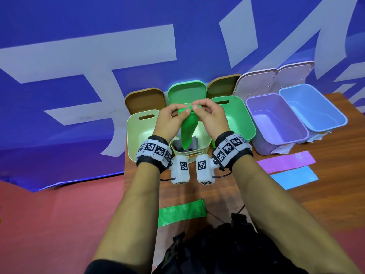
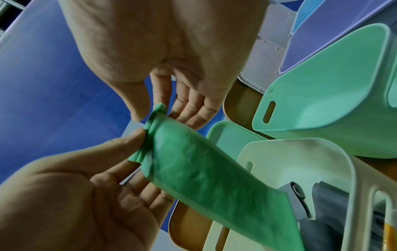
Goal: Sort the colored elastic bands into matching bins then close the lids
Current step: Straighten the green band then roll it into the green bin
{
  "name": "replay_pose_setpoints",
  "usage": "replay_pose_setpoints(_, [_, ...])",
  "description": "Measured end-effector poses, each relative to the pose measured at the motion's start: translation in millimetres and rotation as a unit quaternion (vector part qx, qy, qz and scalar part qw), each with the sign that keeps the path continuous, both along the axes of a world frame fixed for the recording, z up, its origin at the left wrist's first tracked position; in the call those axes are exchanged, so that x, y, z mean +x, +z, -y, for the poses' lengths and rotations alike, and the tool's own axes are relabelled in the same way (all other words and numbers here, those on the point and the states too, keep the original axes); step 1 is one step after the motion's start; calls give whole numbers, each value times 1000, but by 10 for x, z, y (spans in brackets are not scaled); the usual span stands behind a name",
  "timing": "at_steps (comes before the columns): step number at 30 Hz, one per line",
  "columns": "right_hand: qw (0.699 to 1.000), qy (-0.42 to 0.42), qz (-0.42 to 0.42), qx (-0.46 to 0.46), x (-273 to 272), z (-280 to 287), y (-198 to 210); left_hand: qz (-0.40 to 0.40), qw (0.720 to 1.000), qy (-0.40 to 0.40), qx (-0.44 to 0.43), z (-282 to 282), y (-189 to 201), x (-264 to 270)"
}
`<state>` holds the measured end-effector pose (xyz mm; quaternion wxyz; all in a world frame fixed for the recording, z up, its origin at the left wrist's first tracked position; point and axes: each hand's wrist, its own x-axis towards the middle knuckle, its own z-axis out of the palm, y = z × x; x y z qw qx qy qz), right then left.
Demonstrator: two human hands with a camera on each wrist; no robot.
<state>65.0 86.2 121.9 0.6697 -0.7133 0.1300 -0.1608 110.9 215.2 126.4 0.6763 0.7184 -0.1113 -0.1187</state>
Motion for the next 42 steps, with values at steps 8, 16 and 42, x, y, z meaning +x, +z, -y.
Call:
replay_pose_setpoints(8, [1000,3,1,-17,-8,6,68,-13,1000,-3,-5,1,-20,0])
replay_pose_setpoints(16, [999,2,-24,-23,14,-31,53,-5,1000,-8,-11,-9,-6,21])
replay_pose_setpoints(42, [999,-8,-34,-32,64,-17,13,63,998,-1,21,-41,40,30])
